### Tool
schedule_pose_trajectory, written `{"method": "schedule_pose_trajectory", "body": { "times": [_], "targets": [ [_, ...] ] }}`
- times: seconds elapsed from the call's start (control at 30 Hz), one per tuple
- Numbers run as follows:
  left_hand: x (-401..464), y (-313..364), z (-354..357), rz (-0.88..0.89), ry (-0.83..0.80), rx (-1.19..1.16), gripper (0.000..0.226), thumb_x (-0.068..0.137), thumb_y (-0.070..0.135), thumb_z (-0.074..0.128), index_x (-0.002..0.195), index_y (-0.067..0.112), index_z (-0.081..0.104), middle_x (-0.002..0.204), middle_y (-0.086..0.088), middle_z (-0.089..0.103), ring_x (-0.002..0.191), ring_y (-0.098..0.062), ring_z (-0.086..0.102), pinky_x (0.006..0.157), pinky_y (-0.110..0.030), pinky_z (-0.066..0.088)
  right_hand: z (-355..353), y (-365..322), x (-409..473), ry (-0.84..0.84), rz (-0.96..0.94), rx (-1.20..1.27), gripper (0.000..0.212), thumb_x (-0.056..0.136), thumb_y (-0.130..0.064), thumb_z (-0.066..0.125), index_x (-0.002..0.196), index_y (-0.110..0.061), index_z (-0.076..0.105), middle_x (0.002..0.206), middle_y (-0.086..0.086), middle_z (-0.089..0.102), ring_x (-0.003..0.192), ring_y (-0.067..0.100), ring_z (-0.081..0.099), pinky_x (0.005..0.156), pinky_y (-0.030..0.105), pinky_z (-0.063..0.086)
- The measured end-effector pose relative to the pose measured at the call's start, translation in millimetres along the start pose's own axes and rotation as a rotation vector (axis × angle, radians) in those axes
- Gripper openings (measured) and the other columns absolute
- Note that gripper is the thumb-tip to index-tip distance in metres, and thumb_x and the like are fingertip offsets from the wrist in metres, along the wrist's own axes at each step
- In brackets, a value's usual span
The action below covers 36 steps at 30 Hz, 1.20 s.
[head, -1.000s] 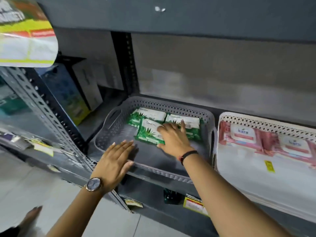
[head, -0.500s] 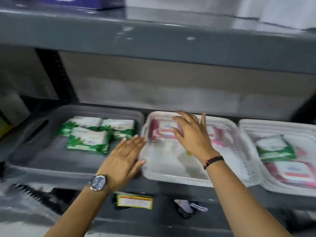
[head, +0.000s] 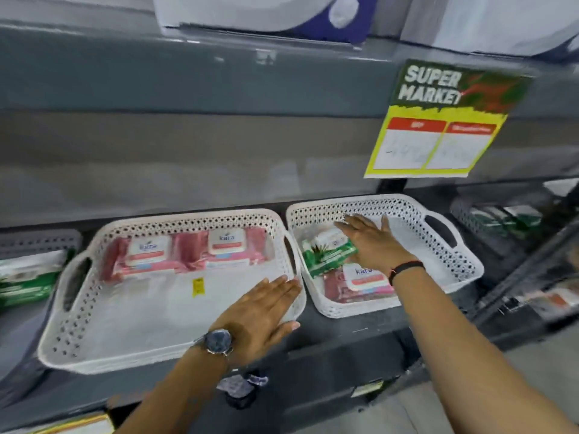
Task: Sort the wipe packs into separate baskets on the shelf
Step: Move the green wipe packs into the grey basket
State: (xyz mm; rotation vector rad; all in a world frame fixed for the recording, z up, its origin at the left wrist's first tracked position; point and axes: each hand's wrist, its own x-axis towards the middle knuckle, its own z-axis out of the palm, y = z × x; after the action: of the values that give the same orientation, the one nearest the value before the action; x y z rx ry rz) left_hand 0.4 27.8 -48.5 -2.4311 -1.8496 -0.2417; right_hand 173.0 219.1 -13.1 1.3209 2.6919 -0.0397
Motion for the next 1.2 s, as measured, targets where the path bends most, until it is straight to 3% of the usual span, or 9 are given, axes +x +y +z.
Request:
{"method": "schedule_pose_trajectory", "body": {
  "times": [0.17,0.33,0.47,0.57,0.6,0.77,0.97,1.1,1.2],
  "targets": [
    [3.7,5.2,5.7,-0.007,-0.051,-0.026,0.052,0.091,0.034,0.023,0.124,0.006,0.052,0.129,-0.008,0.056,0.117,-0.024,0.052,0.084,-0.053,0.047,4.7,-8.0,25.7,-0.174,-0.086,-0.029,0.084,0.084,-0.023,0.062,0.145,-0.025,0.004,0.158,0.003,0.0,0.144,0.019,-0.004,0.111,0.058,-0.013],
    [4.4,4.0,9.4,0.008,-0.063,-0.003,0.051,0.089,0.032,0.026,0.128,0.008,0.048,0.133,-0.007,0.052,0.12,-0.022,0.049,0.092,-0.052,0.041,5.9,-13.8,28.2,-0.109,-0.092,-0.067,0.068,0.084,-0.017,0.06,0.141,-0.02,0.023,0.15,0.006,0.027,0.141,0.023,0.015,0.114,0.058,-0.004],
    [3.0,0.3,11.4,0.001,-0.016,-0.115,0.053,0.096,0.039,0.029,0.14,0.012,0.022,0.148,-0.001,0.017,0.137,-0.02,0.014,0.112,-0.032,0.001,-8.2,-22.5,16.7,0.04,0.014,-0.186,0.061,0.083,-0.009,0.057,0.137,-0.015,0.03,0.141,0.012,0.039,0.136,0.027,0.026,0.115,0.058,0.009],
    [-14.6,-5.9,0.0,-0.034,0.021,-0.053,0.054,0.089,0.039,0.029,0.13,0.007,0.044,0.136,-0.008,0.047,0.125,-0.026,0.041,0.101,-0.042,0.035,-31.9,-39.5,4.1,0.205,0.098,-0.2,0.058,0.083,-0.009,0.056,0.136,-0.012,0.031,0.138,0.015,0.041,0.133,0.03,0.027,0.113,0.06,0.013],
    [-27.9,-12.3,-5.3,-0.07,0.02,-0.051,0.054,0.088,0.039,0.029,0.128,0.006,0.047,0.133,-0.009,0.051,0.122,-0.027,0.046,0.101,-0.038,0.035,-40.6,-52.0,0.2,0.265,0.098,-0.179,0.059,0.084,-0.012,0.058,0.136,-0.012,0.03,0.138,0.015,0.041,0.132,0.031,0.028,0.112,0.06,0.014],
    [-123.3,-69.9,-38.0,-0.384,0.118,-0.05,0.06,0.093,0.043,0.023,0.124,-0.003,0.049,0.128,-0.02,0.054,0.116,-0.043,0.047,0.106,-0.028,0.004,-68.9,-160.5,-8.6,0.488,-0.081,0.026,0.067,0.078,-0.032,0.067,0.135,-0.016,0.036,0.132,0.013,0.049,0.125,0.033,0.037,0.11,0.058,0.018],
    [-255.9,-149.2,-68.3,-0.739,0.221,0.04,0.083,0.092,0.054,0.0,0.124,-0.008,0.046,0.129,-0.028,0.049,0.118,-0.048,0.042,0.101,-0.038,0.014,-60.6,-326.2,6.7,0.49,-0.349,0.326,0.067,0.08,-0.042,0.062,0.137,-0.018,0.035,0.135,0.013,0.05,0.123,0.032,0.042,0.109,0.05,0.028],
    [-322.6,-186.5,-61.0,-0.88,0.207,0.011,0.101,0.077,0.069,-0.015,0.134,0.0,0.033,0.143,-0.019,0.034,0.133,-0.027,0.018,0.11,-0.037,0.006,-41.1,-416.6,18.2,0.463,-0.467,0.385,0.065,0.082,-0.044,0.059,0.135,-0.013,0.036,0.132,0.014,0.052,0.122,0.033,0.042,0.102,0.045,0.035],
    [-338.7,-193.7,-57.2,-0.896,0.129,0.032,0.098,0.084,0.063,-0.012,0.127,-0.005,0.043,0.133,-0.024,0.046,0.125,-0.039,0.039,0.107,-0.046,0.021,-17.8,-459.6,23.4,0.377,-0.495,0.323,0.063,0.084,-0.043,0.057,0.133,-0.011,0.035,0.132,0.016,0.049,0.122,0.035,0.039,0.097,0.045,0.038]
  ]
}}
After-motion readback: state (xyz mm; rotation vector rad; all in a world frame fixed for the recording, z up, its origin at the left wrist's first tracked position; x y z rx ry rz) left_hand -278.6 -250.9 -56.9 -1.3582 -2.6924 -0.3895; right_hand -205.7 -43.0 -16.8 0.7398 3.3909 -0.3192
